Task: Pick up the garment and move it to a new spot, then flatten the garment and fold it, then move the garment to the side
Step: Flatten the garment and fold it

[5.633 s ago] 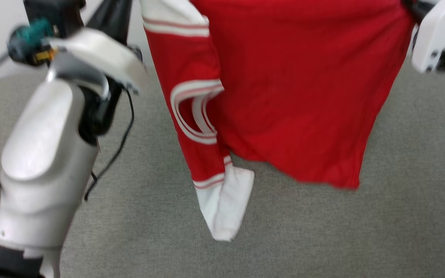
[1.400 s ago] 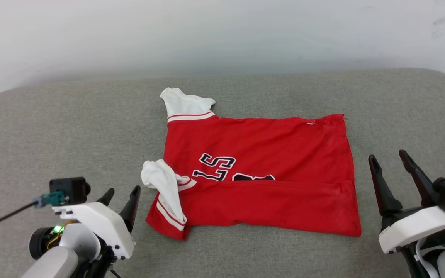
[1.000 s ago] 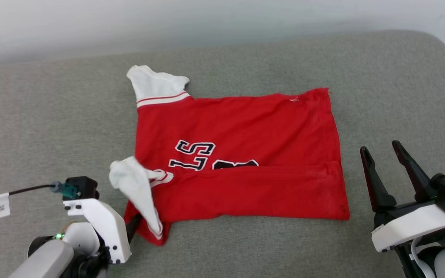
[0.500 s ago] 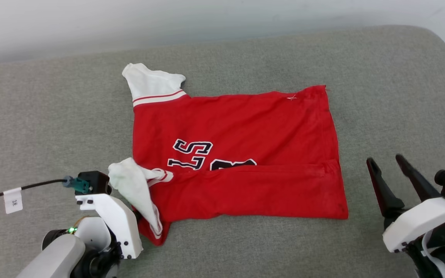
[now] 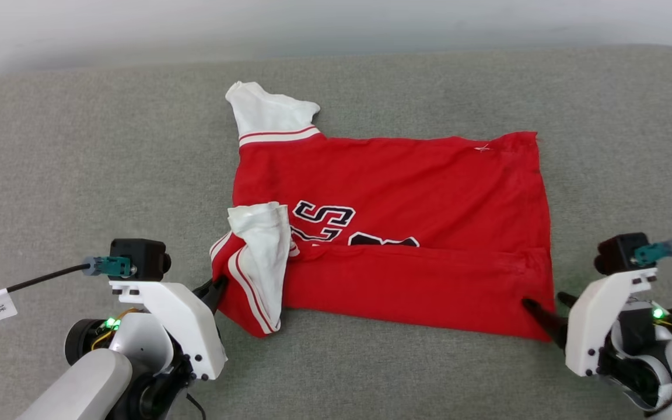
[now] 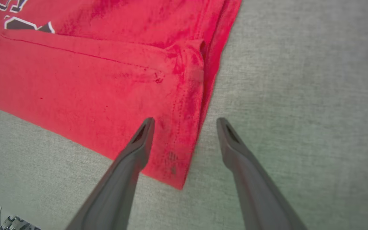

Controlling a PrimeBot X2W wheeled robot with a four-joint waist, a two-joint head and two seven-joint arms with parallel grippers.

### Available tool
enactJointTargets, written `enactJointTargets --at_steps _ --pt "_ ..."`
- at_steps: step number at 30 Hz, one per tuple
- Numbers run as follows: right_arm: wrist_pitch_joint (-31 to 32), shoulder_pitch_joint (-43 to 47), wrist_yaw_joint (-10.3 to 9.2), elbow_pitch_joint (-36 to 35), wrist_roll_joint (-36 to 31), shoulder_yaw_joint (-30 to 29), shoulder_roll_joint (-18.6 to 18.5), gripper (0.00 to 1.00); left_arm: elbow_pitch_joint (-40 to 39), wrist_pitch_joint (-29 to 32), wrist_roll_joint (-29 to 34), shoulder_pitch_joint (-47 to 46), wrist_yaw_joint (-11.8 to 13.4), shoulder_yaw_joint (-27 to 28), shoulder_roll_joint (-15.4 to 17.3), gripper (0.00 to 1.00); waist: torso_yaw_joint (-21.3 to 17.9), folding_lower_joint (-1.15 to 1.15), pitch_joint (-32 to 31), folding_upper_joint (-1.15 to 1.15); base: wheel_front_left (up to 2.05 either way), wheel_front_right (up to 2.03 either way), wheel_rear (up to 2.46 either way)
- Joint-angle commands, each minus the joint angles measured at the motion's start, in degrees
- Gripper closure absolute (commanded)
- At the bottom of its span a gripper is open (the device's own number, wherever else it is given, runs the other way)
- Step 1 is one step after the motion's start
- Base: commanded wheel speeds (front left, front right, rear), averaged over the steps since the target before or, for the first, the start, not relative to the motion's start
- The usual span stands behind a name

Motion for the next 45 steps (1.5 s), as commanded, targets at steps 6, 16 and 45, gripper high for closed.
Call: enactJointTargets --at_steps 6,16,45 --pt "4.67 -2.99 -0.01 8.69 4.67 6.76 1.26 0.0 -0.11 -0.97 -0.31 0.15 0.59 0.12 -1.19 1.0 1.48 0.0 1.95 0.0 0.0 0.0 0.0" --pt "0.84 -6.06 0.05 9.33 8.46 9.25 -2.16 1.0 2.25 -3.01 -2.28 3.81 -0.38 0.23 -2.7 1.0 1.94 0.0 -1.92 0.0 0.0 0.0 0.0" --pt "-26.08 10.57 -0.02 -7.88 -7.7 -3.49 3.78 0.0 6.18 -18.74 1.03 7.93 -0.5 4.73 -3.27 0.0 -1.38 0.0 -10.83 0.0 0.0 0.0 0.0"
